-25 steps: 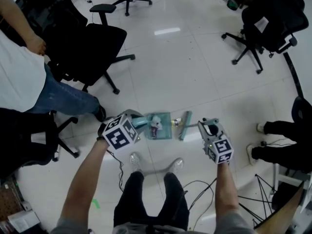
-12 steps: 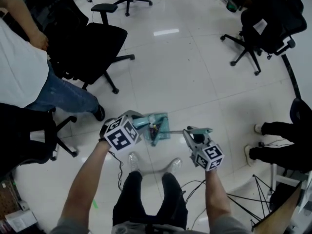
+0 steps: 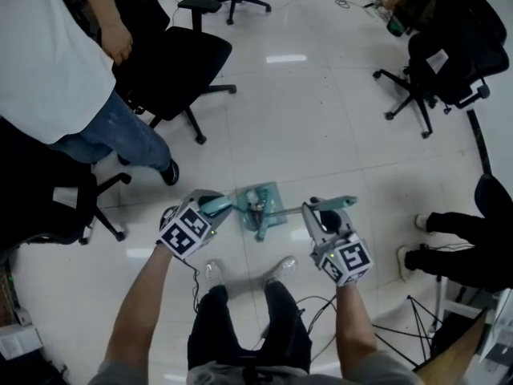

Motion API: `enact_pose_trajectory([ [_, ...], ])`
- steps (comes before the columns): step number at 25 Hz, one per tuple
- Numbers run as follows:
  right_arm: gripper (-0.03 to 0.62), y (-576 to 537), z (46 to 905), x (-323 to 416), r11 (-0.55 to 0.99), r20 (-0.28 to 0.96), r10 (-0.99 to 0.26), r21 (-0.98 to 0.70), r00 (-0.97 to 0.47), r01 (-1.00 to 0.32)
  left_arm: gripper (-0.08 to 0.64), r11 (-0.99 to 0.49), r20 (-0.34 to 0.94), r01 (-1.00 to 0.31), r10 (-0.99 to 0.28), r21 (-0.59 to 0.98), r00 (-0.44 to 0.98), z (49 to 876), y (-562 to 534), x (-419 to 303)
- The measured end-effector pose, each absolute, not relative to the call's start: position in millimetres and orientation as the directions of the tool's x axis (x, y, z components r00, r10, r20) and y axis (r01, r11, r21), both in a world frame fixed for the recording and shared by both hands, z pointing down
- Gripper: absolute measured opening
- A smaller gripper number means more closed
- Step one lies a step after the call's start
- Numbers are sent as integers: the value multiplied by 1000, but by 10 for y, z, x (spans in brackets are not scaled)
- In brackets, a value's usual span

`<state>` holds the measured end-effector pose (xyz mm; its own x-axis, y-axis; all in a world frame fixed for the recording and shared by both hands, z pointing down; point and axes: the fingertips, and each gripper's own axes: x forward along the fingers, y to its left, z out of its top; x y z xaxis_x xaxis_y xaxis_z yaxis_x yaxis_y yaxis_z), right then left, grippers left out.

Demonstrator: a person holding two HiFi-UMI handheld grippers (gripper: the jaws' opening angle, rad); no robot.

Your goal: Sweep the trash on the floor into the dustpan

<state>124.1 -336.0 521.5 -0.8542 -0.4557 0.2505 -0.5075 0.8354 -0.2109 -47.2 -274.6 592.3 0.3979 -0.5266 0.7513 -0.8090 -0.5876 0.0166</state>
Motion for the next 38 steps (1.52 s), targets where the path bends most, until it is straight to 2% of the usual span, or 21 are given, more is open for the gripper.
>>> enact_pose_trajectory([
  [3, 95, -3062, 4997, 1170, 839, 235, -482, -156, -844, -522, 107, -578, 728, -816, -548, 27, 413, 5885, -2422, -593],
  [9, 94, -2291, 4582, 1214, 766, 224, -613, -66, -758, -639, 107, -613, 705, -790, -559, 3, 437, 5844, -1762, -695],
  [15, 94, -1667, 4394, 1290, 714, 214, -676, -48, -705, -698, 107, -585, 710, -811, -565, 13, 420, 5950, -1195, -727],
  [25, 94, -910, 4467, 1324, 736, 244, -638, -84, -730, -671, 107, -555, 725, -832, -562, 26, 398, 6179, -527, -383],
  [38, 94, -508, 4410, 1214, 779, 242, -586, -95, -773, -620, 112, -560, 726, -828, -580, -26, 369, 6249, -439, -291],
])
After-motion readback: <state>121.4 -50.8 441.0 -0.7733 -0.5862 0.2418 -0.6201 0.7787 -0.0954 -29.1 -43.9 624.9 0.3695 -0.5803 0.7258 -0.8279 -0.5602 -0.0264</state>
